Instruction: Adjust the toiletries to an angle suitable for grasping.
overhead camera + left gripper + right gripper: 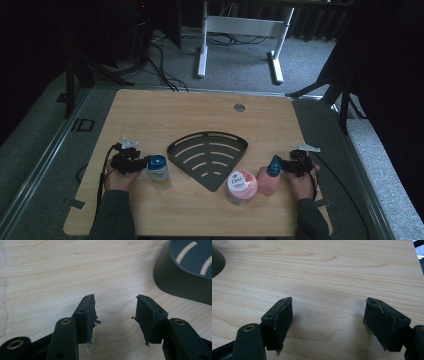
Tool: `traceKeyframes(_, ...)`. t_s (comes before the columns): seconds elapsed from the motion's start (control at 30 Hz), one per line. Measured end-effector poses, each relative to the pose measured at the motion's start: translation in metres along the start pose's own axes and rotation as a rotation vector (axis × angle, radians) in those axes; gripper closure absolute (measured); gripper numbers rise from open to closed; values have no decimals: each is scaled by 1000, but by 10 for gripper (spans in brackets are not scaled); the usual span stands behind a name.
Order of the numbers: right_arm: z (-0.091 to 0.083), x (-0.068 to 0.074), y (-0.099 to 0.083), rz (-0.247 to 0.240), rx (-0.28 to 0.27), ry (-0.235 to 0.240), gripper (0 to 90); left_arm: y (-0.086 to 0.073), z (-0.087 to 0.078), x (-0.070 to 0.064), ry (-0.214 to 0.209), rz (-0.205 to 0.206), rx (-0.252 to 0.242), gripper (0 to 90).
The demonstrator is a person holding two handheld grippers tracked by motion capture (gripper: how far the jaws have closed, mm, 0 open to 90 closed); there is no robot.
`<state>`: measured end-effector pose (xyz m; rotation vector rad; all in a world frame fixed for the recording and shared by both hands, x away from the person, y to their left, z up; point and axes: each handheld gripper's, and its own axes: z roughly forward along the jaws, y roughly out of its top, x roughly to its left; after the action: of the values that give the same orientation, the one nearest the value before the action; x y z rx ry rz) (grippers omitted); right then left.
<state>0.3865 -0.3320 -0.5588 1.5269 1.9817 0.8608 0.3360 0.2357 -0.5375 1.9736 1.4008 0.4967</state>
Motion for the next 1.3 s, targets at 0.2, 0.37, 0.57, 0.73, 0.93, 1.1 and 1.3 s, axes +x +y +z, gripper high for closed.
traceKeyframes(0.2, 0, 0, 0, -1, 0, 1, 228, -4, -10, -5, -4, 10, -13, 478)
traceKeyframes(0.37, 0, 0, 0, -2, 0, 1, 228, -10, -15, -8, -5, 8, -16, 471)
traceKeyframes(0.57, 0, 0, 0, -2, 0, 2, 229, -16, -24, -12, -9, 20, -15, 469)
traceKeyframes(0.73, 0, 0, 0, -1, 0, 2, 228, -22, -32, -14, -11, 24, -24, 471)
traceKeyframes(0.93, 0, 0, 0, -2, 0, 2, 228, -29, -41, -17, -18, 17, -37, 490)
traceKeyframes(1.1, 0, 0, 0, -2, 0, 3, 228, -34, -46, -19, -28, 6, -39, 601)
traceKeyframes(1.3, 0, 0, 0, -3, 0, 3, 228, -39, -52, -26, -51, 17, -33, 722)
